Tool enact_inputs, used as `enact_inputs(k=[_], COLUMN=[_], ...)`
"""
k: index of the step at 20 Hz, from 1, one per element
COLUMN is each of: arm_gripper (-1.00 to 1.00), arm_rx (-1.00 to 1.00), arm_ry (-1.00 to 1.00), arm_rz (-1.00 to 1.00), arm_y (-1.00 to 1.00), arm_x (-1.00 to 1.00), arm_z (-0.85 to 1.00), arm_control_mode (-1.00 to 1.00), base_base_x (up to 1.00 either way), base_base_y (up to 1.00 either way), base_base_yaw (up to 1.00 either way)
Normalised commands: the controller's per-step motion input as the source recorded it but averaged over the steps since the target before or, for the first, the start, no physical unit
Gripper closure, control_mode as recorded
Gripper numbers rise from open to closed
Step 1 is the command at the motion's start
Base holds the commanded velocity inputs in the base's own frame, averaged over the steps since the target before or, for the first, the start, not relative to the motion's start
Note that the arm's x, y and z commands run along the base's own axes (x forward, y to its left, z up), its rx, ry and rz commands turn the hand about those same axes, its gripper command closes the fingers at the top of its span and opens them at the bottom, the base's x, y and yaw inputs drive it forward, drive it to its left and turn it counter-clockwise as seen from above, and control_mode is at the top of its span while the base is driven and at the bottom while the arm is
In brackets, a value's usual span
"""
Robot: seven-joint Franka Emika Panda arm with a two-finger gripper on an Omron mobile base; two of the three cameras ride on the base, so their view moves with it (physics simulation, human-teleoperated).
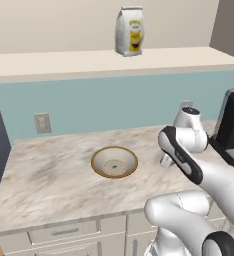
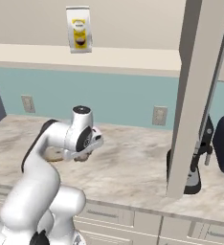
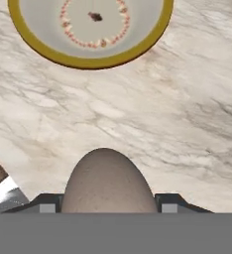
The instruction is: Pick the egg and butter from the fridge and place them by the bowl for mixing.
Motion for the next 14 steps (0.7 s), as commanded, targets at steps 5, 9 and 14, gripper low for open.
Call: enact_inputs(k=[5, 9, 14], arm_gripper=[1.0, 1.0, 1.0], arm_rx=[0.0, 0.0, 0.0], arm_ry=[-0.02, 0.0, 0.03], arm_rz=[0.09, 0.1, 0.08], arm_y=[0.1, 0.14, 0.07], arm_x=[0.89, 0.86, 0.7], arm_z=[-0.29, -0.36, -0.25], arm_control_mode=[-1.0, -1.0, -1.0], base_base_x=[0.0, 0.0, 0.0], base_base_y=[0.0, 0.0, 0.0], base_base_yaw=[0.0, 0.0, 0.0])
